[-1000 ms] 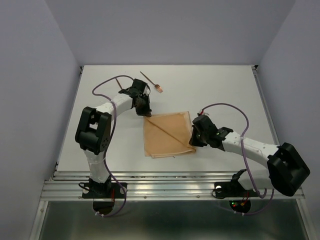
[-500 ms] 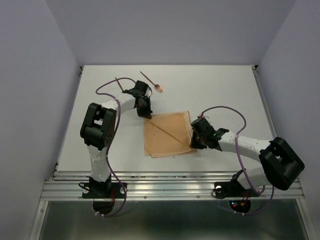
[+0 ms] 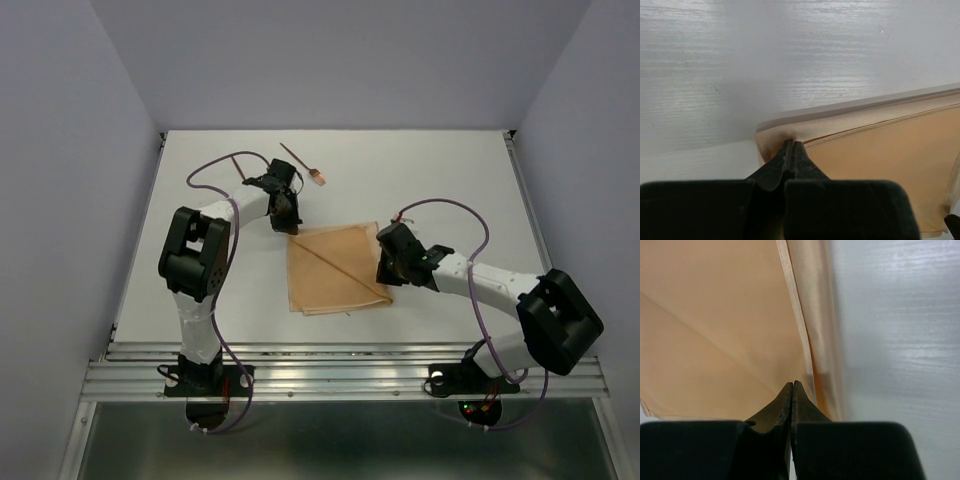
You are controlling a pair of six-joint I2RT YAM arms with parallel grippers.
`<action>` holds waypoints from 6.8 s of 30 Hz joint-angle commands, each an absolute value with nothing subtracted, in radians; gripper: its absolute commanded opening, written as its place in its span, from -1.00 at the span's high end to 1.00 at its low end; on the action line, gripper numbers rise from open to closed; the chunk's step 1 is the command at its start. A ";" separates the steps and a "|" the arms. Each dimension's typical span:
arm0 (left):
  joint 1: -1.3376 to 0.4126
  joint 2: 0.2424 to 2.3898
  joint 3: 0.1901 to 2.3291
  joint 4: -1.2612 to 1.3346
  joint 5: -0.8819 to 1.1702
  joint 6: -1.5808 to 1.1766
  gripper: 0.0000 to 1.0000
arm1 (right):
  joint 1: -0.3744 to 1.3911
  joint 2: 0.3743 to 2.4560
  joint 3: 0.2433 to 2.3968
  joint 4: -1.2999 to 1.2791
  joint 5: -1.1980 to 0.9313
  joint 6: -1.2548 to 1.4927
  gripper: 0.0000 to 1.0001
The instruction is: Fold the napkin into a case and place the utensils inside
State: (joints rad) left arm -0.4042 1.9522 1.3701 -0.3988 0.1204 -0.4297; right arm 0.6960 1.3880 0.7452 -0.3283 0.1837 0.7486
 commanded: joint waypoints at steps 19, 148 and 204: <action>-0.374 1.944 1.381 -0.382 0.117 -0.410 1.00 | 0.601 1.798 1.247 -0.343 0.295 0.531 0.49; -0.408 1.867 1.410 -0.457 0.058 -0.396 1.00 | 0.750 1.318 0.825 -0.443 0.256 0.764 0.74; -0.403 1.976 1.348 -0.373 0.089 -0.402 1.00 | 0.816 1.988 1.279 -0.193 0.268 0.782 0.76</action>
